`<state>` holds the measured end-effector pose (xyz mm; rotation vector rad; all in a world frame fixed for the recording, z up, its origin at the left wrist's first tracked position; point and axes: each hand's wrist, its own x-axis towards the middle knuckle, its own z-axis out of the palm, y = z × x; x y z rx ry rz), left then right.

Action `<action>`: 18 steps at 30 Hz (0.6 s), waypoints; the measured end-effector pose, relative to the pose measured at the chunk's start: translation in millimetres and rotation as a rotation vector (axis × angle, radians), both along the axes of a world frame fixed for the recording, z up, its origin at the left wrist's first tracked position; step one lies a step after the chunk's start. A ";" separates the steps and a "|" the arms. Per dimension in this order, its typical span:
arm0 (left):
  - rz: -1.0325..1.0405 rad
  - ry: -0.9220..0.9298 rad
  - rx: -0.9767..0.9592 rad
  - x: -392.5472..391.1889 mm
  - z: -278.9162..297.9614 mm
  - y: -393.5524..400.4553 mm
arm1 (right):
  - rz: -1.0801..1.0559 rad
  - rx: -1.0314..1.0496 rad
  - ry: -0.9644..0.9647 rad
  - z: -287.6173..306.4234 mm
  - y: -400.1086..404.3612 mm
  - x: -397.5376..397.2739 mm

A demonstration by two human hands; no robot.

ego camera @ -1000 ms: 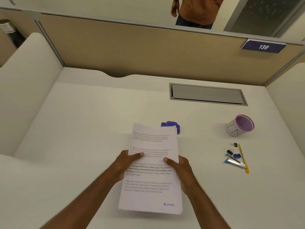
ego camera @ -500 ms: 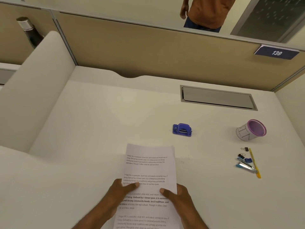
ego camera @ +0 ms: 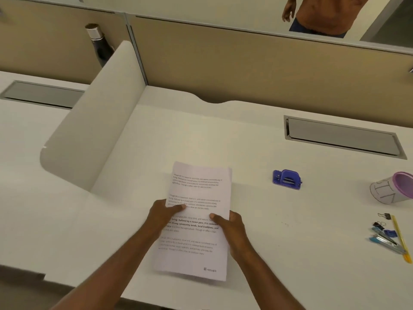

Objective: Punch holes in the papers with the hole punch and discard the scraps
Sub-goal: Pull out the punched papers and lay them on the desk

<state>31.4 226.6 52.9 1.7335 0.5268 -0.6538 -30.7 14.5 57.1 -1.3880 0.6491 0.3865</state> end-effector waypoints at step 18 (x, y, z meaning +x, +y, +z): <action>-0.053 -0.124 0.501 66.2 -29.0 39.7 | -0.050 0.012 0.092 -40.4 41.2 81.1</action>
